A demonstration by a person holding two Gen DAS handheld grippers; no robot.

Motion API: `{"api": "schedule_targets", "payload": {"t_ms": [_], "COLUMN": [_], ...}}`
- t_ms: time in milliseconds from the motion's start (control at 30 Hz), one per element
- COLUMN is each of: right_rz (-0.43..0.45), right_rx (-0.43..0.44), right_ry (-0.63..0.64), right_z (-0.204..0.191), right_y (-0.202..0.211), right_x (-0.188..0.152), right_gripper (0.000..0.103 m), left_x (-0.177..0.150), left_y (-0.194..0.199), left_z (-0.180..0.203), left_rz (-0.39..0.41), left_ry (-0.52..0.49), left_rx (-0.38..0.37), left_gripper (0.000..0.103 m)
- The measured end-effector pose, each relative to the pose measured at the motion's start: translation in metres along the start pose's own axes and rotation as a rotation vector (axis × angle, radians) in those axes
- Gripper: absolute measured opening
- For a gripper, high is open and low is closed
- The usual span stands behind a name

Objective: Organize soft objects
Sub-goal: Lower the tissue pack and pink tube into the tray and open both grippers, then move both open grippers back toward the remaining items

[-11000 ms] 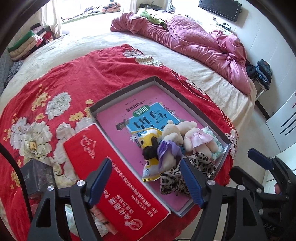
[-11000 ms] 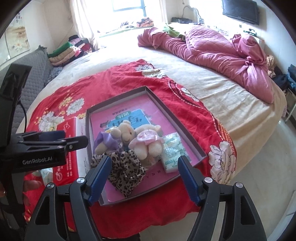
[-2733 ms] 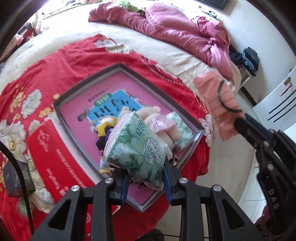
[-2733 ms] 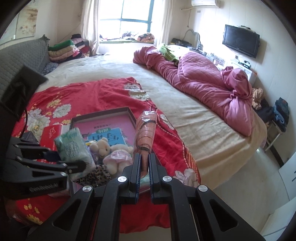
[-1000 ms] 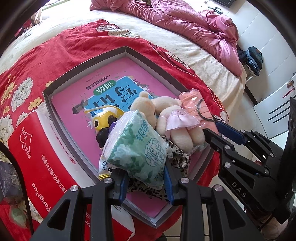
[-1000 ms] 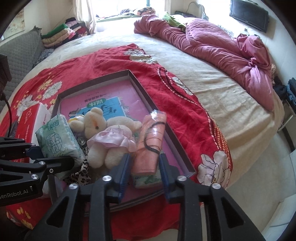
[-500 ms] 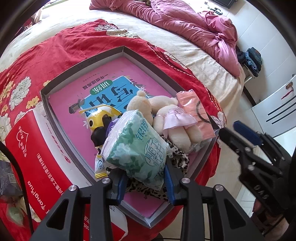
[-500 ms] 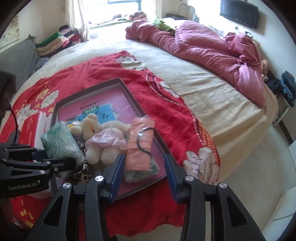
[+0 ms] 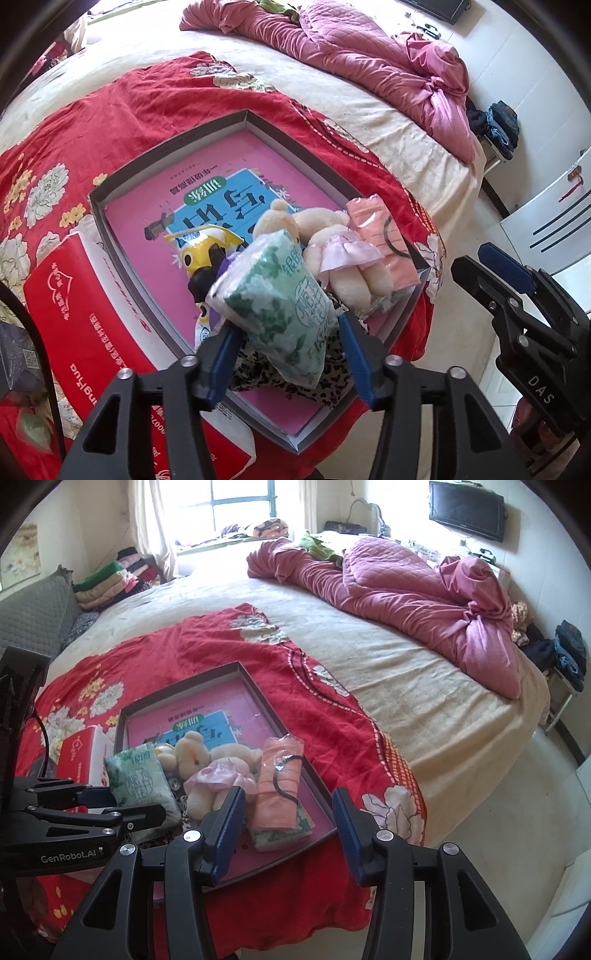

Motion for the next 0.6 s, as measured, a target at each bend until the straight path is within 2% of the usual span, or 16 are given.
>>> {"api": "schedule_targets", "payload": {"t_ms": [133,600], "right_rz": [0.008,0.021], "right_rx": [0.002,0.011], "right_ry": [0.000,0.009], "right_z": [-0.002,-0.009], "right_y": [0.004,0.011], "right_x": [0.001,0.003], "right_gripper": [0.050,0.051], "left_x": [0.001,-0.009], "left_y": [0.004,0.012], "left_z": [-0.004,-0.016], "left_rz": [0.007,-0.010], "left_ry": [0.000,-0.003], "left_rx": [0.027,0.075], "left_gripper": [0.059,0.060]}}
Point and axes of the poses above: each gripper's, at about its wrist camera, not at the fingertips, and y roughly against the way its jaws point, z to its right, x to its top, the point moved 1 cm from there along -y, roughly the way its jaws point, and after that the axes turned 8 degrees about -y, right-handed, at the moved point
